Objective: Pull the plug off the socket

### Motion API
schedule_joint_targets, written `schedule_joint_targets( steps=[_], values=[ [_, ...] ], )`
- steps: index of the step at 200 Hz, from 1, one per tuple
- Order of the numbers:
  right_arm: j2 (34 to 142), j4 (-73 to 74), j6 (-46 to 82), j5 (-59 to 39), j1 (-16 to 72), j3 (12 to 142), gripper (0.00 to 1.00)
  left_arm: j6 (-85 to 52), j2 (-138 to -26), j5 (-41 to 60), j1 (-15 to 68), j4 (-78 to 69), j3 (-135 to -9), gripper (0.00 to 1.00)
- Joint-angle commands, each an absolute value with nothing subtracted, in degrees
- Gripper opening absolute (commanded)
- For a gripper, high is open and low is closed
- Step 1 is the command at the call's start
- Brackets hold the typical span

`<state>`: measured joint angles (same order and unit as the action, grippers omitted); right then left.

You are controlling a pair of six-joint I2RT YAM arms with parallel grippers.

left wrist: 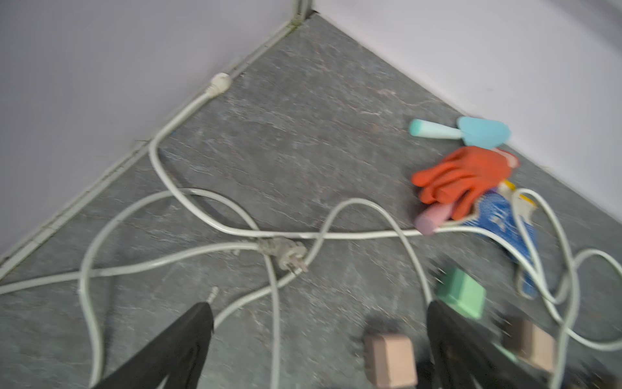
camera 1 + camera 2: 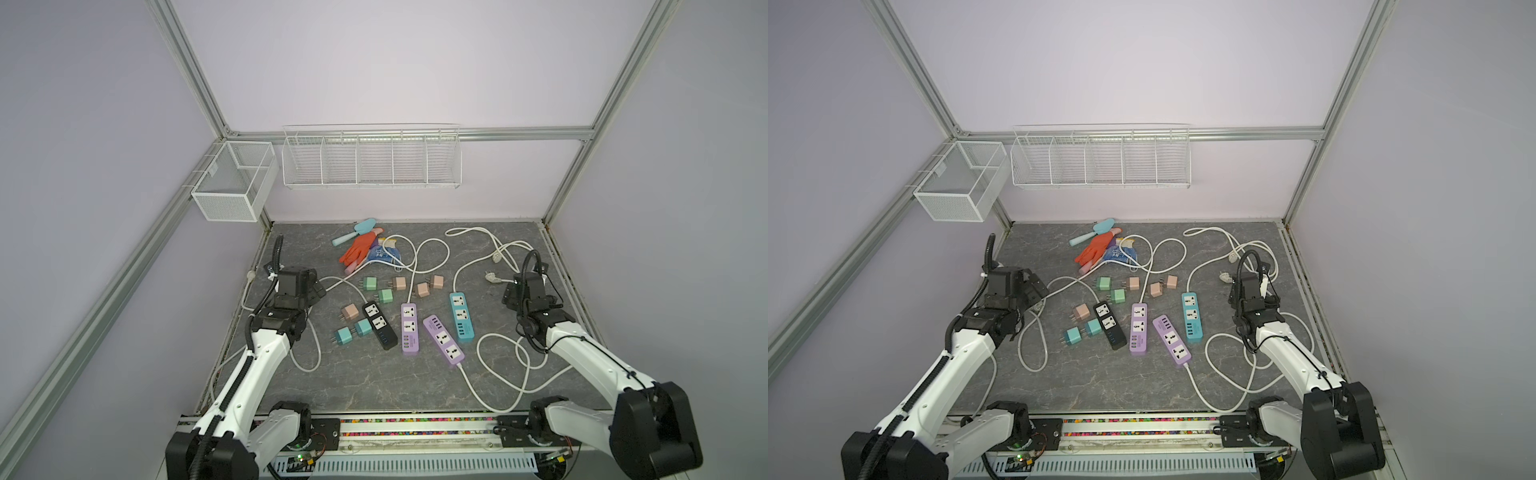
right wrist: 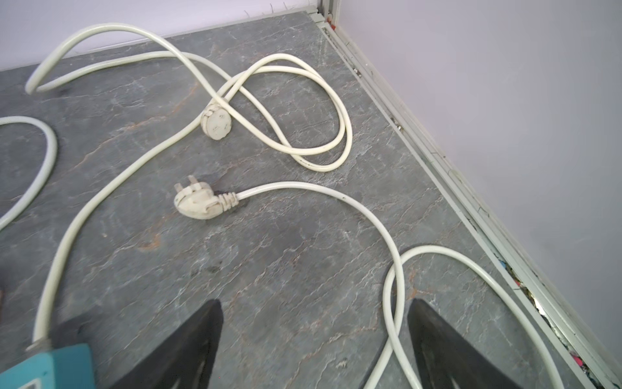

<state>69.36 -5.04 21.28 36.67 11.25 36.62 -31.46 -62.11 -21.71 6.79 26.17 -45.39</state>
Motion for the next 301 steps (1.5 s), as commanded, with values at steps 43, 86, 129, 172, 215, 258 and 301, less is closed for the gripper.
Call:
schedule_joint_targets(
  steps=[43, 86, 129, 172, 215, 258, 301],
  values=[
    [76.90, 17.29, 10.58, 36.70, 6.87, 31.96, 0.89, -14.87, -71.36, -31.99, 4.92, 2.41, -37.91, 1.00],
    [83.62, 29.88, 3.49, 30.50, 4.51, 30.20, 0.89, -4.29, -73.15, -26.85, 4.97, -31.74, -24.09, 1.00],
    [85.06, 44.43, -1.21, 18.28, 3.53, 24.05, 0.89, -2.51, -78.28, -19.46, 4.78, -39.34, -23.42, 0.99],
    [86.52, 48.87, -1.26, 15.27, 2.89, 21.79, 0.89, 1.15, -88.51, -13.00, 5.03, -55.12, -20.34, 0.99],
    [88.31, 51.99, -1.33, 12.47, 1.58, 21.40, 0.89, -1.59, -88.13, -14.03, 3.48, -48.80, -23.52, 0.99],
    [87.93, 51.23, -1.28, 12.24, 1.60, 21.45, 0.89, -1.22, -88.81, -14.02, 3.43, -51.30, -22.68, 0.99],
    [87.98, 51.33, -1.32, 12.28, 1.61, 21.47, 0.89, -1.11, -88.86, -14.10, 3.46, -51.51, -22.59, 0.99]
  ],
)
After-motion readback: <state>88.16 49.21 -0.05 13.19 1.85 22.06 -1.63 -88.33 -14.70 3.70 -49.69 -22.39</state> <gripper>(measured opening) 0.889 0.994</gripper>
